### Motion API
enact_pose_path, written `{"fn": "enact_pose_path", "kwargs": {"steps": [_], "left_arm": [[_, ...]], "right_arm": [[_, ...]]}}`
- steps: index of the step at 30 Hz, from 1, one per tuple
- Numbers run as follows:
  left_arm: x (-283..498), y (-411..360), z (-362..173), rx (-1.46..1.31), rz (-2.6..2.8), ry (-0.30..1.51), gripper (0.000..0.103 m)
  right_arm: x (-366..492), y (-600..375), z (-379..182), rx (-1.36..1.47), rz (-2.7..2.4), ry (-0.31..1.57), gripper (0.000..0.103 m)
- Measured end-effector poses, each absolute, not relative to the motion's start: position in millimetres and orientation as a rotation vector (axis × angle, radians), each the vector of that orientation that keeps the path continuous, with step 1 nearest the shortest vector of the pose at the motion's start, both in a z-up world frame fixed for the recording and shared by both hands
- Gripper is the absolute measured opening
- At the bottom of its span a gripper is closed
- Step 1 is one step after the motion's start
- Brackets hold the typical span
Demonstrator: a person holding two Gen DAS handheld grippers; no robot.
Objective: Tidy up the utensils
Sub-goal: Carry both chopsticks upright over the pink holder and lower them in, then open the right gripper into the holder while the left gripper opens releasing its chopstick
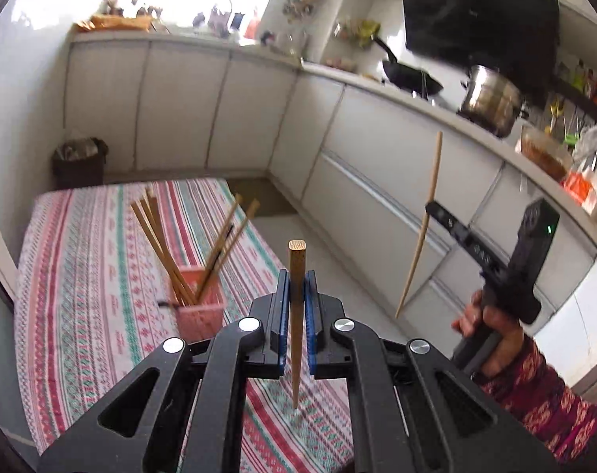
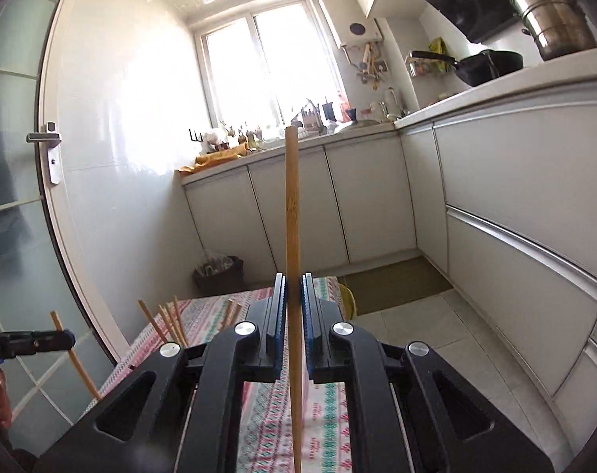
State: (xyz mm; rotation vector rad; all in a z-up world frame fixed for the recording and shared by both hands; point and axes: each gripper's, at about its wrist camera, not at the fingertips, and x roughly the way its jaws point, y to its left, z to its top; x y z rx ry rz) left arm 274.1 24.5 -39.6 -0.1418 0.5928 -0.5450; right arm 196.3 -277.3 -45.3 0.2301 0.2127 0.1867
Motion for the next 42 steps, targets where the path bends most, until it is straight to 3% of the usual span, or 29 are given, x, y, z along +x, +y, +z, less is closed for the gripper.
{"fn": "enact_pose_path", "kwargs": {"steps": [8,17,31,32,33,35,40,42], "left_arm": [[279.4,58.3,35.3,-0.209,-0.397,0.295,0.006],[285.1,86.5,52.1,-0.235,-0.298,0.142,0.006],[283.1,128.7,51.1,-0.259,-0.234,0.113,0.006],[284.3,129.2,49.8,-0.260,-0.233,0.116,0.006],[285.8,128.6,48.8,-0.258,-0.237,0.123,0.006],[289.9,127.0,46.7,-0.260,-0.238,0.136,0.006],[300.2,117.4,35.4,-0.264,-0.263,0.176,0.006],[306.6,110.6,29.4,-0.263,-0.271,0.197,0.006]], "right_arm": [[218.8,-221.1,-16.5,0.236,0.272,0.166,0.008],[256.2,-163.6,-47.1,0.270,0.342,0.161,0.008],[314.8,-104.7,-132.6,0.265,0.384,0.196,0.010],[314.4,-102.5,-133.8,0.259,0.378,0.196,0.016],[313.0,-101.1,-133.6,0.251,0.368,0.195,0.036],[306.5,-102.1,-129.1,0.242,0.345,0.169,0.055],[287.8,-121.1,-105.4,0.227,0.294,0.134,0.055],[275.0,-133.4,-95.3,0.221,0.268,0.120,0.059]]}}
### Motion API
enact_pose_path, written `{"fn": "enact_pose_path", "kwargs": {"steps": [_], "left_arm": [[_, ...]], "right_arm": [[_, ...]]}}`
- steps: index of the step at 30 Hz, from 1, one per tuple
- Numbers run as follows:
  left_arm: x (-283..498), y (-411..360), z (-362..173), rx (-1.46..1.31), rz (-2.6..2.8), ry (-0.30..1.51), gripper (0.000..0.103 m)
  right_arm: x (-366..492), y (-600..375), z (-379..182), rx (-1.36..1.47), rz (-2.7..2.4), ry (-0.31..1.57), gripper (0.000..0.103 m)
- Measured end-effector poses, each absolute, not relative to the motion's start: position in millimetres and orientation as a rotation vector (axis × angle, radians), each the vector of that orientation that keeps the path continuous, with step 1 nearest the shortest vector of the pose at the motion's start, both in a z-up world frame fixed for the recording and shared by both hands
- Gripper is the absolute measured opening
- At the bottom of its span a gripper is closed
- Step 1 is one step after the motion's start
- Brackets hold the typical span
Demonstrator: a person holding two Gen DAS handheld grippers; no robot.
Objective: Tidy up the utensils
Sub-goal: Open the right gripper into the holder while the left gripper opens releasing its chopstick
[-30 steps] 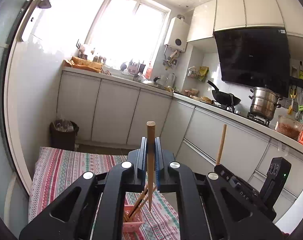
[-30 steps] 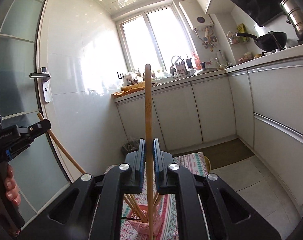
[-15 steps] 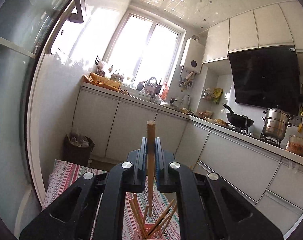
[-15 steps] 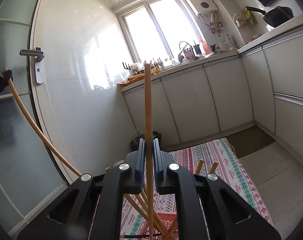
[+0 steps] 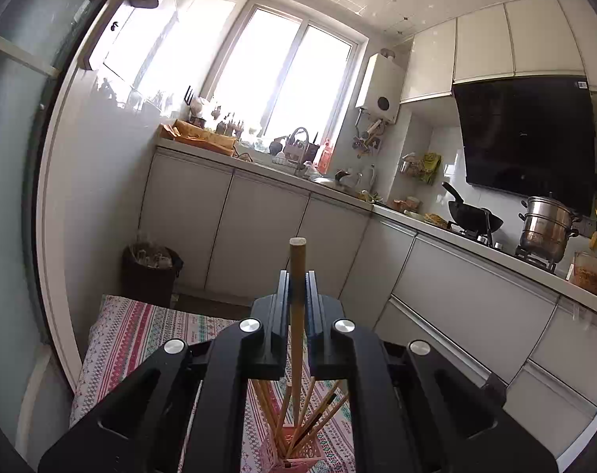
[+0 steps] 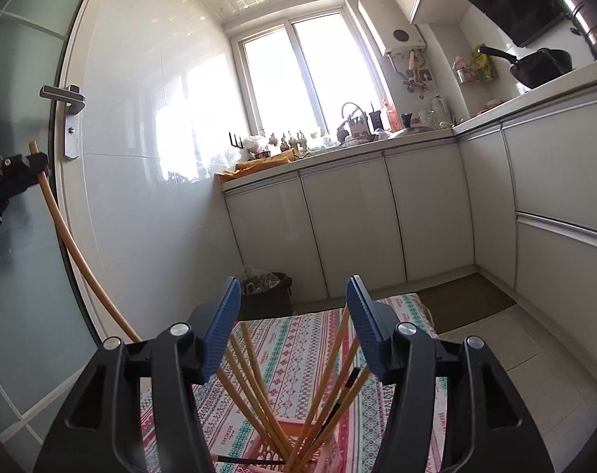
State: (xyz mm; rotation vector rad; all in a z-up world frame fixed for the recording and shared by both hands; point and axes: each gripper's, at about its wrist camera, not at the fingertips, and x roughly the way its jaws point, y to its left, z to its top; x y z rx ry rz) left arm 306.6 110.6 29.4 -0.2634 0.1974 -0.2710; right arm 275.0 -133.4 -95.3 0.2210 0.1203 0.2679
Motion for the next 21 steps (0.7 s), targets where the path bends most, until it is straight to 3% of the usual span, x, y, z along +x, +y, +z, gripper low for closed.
{"fn": "enact_pose_path", "kwargs": {"steps": [3,15,16,17,19,21], "left_arm": [[316.5,98.0,19.2,-0.254,-0.279,0.234,0.006],[352.1,36.8,-31.4,-0.126,-0.274,0.381,0.007],[356.1,33.7,-39.6,-0.119,-0.269,0.407,0.013],[358.9,32.7,-46.2,-0.119,-0.261,0.430,0.027],[359.2,36.5,-50.3,-0.143,-0.260,0.445,0.035],[354.0,41.5,-41.9,-0.165,-0.266,0.422,0.042]], "right_arm": [[251.3,-147.5,-82.2,0.182,0.248,0.093,0.068],[225.2,-179.2,-85.1,0.159,0.233,0.090,0.069],[226.4,-182.3,-86.4,0.171,0.231,0.096,0.069],[227.2,-184.5,-86.7,0.177,0.229,0.101,0.069],[226.5,-185.9,-84.4,0.178,0.228,0.103,0.070],[220.9,-186.0,-79.6,0.185,0.223,0.085,0.079]]}}
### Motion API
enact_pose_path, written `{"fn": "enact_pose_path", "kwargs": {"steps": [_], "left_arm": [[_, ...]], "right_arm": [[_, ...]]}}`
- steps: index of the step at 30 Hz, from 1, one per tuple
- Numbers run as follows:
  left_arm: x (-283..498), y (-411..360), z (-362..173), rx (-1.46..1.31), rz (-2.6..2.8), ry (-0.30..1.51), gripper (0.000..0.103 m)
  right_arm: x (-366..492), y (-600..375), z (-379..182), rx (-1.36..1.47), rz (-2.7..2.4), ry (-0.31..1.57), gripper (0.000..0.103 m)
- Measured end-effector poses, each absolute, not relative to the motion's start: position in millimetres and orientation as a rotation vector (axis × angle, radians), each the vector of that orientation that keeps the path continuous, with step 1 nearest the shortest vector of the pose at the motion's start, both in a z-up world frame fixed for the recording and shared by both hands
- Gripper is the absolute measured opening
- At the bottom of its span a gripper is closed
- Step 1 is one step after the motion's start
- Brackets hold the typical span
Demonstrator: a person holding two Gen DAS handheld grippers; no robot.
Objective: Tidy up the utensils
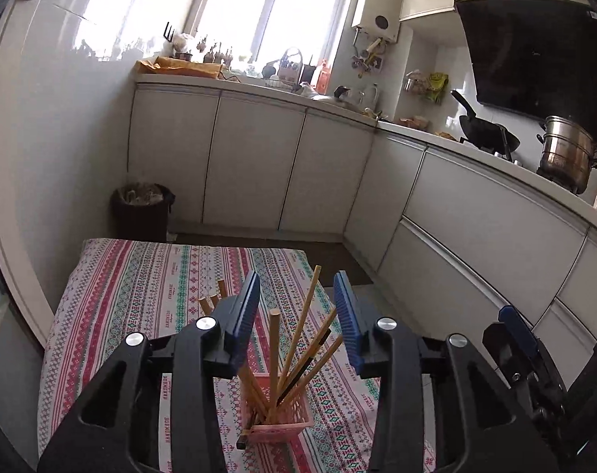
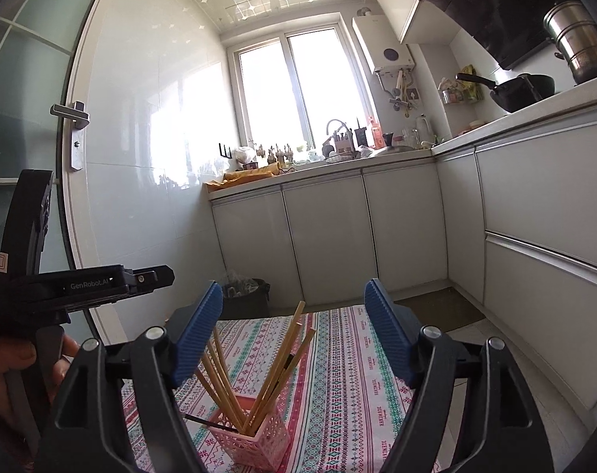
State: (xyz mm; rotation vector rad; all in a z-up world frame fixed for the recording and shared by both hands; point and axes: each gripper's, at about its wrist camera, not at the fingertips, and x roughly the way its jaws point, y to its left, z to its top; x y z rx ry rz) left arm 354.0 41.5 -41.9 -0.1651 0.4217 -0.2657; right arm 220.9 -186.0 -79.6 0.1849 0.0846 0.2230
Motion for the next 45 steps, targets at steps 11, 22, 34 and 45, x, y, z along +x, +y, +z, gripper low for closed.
{"fn": "enact_pose_path", "kwargs": {"steps": [11,22,34,45], "left_arm": [[271.1,30.0,16.8,-0.072,-0.127,0.308,0.095],[173.5,28.1,44.1,-0.051,-0.010,0.356,0.096],[81.7,51.5,64.1,-0.046,0.054,0.329,0.096],[60.2,61.6,66.9,-0.038,0.078,0.325,0.096]], "right_arm": [[156.0,-173.5,-28.0,0.240,0.021,0.179,0.096],[71.1,-170.2,19.5,0.301,-0.090,0.328,0.096],[5.6,-137.3,33.4,0.236,-0.100,0.362,0.096],[-11.3,-129.5,38.0,0.219,-0.087,0.375,0.096]]}}
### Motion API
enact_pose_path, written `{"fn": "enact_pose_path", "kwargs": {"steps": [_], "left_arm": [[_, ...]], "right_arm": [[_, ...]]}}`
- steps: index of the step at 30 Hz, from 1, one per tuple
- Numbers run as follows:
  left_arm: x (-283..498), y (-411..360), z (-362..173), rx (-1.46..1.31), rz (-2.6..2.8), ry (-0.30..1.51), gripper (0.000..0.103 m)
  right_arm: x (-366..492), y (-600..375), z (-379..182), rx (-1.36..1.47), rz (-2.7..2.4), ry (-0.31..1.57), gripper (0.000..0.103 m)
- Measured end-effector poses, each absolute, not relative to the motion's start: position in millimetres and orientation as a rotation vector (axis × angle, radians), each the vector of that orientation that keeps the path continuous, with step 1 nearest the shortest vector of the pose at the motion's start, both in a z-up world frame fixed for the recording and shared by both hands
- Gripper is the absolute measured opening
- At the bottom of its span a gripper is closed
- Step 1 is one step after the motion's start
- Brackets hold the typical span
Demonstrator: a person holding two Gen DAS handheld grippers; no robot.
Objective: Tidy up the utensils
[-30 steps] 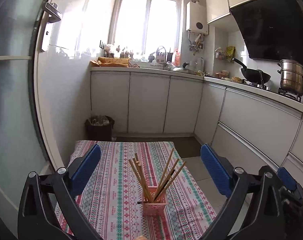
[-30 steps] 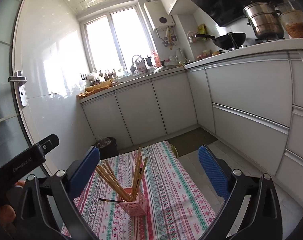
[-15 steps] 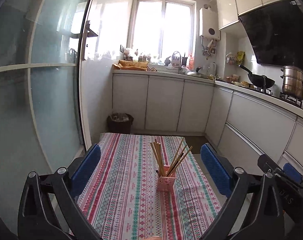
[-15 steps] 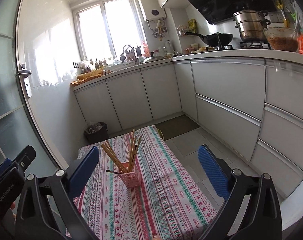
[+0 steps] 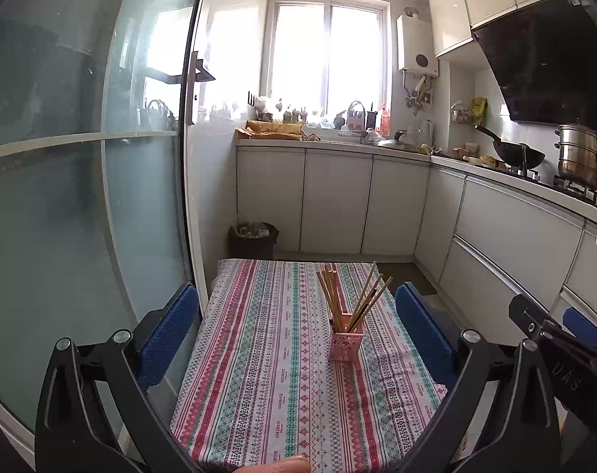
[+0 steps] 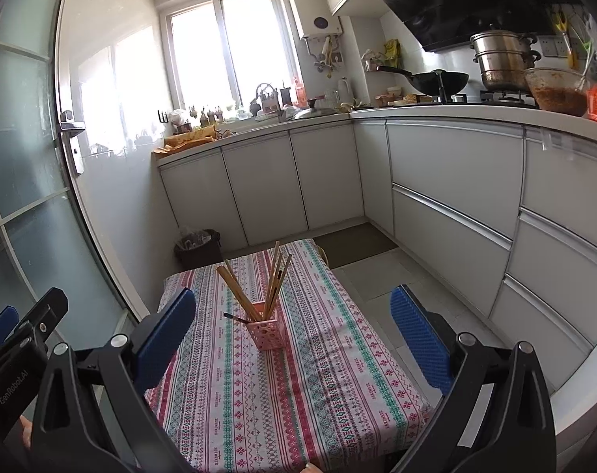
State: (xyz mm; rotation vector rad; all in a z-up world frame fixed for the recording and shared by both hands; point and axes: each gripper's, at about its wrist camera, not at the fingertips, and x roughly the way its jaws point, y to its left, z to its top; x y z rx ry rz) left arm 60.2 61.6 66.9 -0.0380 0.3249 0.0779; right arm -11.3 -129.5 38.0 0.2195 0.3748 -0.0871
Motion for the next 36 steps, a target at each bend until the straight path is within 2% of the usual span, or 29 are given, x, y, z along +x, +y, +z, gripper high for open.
{"fn": "enact_pose_path", "kwargs": {"steps": [36], "left_arm": [[62.1,45.1,69.9,-0.023,0.026,0.352,0.096]], "right_arm": [[-16.4,-147.2,39.2,0.269,-0.065,0.384,0.096]]}}
